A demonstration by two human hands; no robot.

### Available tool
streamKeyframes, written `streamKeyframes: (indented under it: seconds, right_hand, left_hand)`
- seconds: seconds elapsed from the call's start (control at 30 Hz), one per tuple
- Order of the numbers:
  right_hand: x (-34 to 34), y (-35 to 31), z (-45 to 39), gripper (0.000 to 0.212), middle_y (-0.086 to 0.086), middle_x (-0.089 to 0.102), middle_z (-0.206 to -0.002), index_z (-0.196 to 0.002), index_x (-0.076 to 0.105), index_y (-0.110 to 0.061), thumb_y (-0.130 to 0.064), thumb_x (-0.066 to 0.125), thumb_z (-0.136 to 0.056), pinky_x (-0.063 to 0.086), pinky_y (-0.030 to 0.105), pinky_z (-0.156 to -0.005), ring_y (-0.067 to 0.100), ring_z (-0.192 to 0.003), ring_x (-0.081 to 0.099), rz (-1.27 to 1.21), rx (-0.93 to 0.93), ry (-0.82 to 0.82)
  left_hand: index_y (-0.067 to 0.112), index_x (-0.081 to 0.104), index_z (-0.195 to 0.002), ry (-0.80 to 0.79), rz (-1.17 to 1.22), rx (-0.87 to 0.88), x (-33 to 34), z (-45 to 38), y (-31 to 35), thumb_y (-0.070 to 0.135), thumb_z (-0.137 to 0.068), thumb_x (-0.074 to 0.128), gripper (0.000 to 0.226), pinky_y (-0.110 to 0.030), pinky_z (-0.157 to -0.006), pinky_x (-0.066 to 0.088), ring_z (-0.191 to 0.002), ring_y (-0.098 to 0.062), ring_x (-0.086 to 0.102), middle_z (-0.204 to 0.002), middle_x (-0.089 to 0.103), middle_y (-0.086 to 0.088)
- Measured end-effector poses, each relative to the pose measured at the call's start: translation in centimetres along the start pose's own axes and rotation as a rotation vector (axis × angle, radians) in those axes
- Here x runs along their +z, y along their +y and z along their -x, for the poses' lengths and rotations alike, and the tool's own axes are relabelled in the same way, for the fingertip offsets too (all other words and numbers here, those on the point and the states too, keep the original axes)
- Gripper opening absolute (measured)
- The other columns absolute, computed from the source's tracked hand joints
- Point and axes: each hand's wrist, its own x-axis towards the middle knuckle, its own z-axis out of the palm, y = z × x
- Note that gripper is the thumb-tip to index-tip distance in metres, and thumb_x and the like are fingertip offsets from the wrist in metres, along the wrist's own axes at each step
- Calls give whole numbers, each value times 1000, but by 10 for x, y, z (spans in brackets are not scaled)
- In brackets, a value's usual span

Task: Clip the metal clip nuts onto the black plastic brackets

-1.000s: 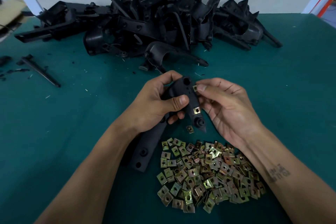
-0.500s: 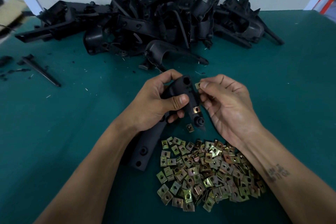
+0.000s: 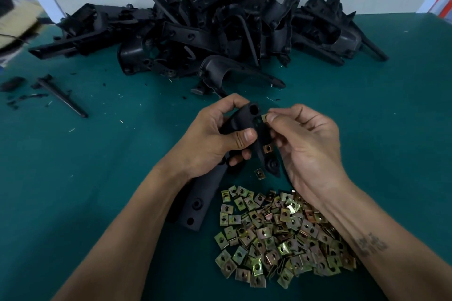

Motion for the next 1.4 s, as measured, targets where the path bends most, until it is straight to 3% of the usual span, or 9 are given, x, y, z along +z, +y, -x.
streamKeyframes:
  seconds: [0.13,0.27,0.47,0.57,0.67,0.77,0.97,1.2,1.4]
  right_hand:
    - [-2,-5,-1,11,15,67,-80,-78,69,-6,3,72,-83,44,46,-74,26,-68,55,12,39,-43]
    - [-1,-8,3,4,25,69,-91,-82,67,-2,-2,71,-81,53,54,-82,34,-77,62,-11,31,-112]
    - [-11,-9,7,22,18,75,-97,-94,74,-1,-21,71,-86,59,36,-73,34,-81,71,-22,10,-321]
    - [-18,-4,3,12,9,77,-88,-93,78,-14,-22,78,-84,60,41,-70,29,-78,72,368,-266,-246]
    - [-21,-1,1,15,-4,73,-79,-92,76,-11,-27,78,-89,57,35,-65,17,-74,70,733,-536,-272]
    - [-21,-1,2,23,-11,69,-85,-95,70,-13,-35,73,-89,54,33,-67,12,-79,67,861,-628,-337]
    - [-20,-2,3,42,-11,58,-83,-96,53,-21,-56,69,-80,51,42,-58,12,-74,60,1136,-639,-313]
    - [-19,-5,2,34,-4,57,-76,-91,56,-13,-42,73,-87,45,42,-57,19,-68,55,1127,-686,-358]
    - [-18,-4,0,30,-3,54,-77,-87,58,-9,-32,76,-88,42,40,-61,21,-71,52,1109,-763,-345]
  left_hand:
    - [7,49,-102,-2,-2,-5,-1,0,-1,17,-83,69,30,-23,-40,42,-54,-19,58,-74,63,-10]
    - [7,49,-103,-17,16,17,0,0,0,15,-82,68,29,-23,-41,43,-54,-18,58,-74,61,-12]
    - [2,47,-103,25,19,41,-2,1,-1,7,-86,62,23,-24,-41,42,-53,-19,57,-73,57,-17]
    - [2,49,-103,37,-8,27,-2,0,-2,5,-91,64,20,-24,-41,42,-54,-18,58,-73,59,-11]
    - [3,48,-102,37,-10,21,-2,1,-2,7,-88,63,21,-24,-41,42,-54,-17,59,-73,61,-5]
    - [2,47,-105,13,-19,44,0,1,0,16,-87,65,28,-23,-43,44,-55,-17,56,-75,61,-6]
    - [2,48,-104,27,-95,38,0,1,-1,5,-90,59,18,-23,-43,44,-53,-16,51,-78,53,-19]
    - [-5,47,-105,3,-104,69,-2,2,-2,5,-93,58,20,-25,-44,45,-56,-25,49,-81,48,-41]
    - [2,48,-104,-8,-65,67,-2,3,0,20,-88,63,28,-24,-44,44,-54,-16,52,-75,57,-9]
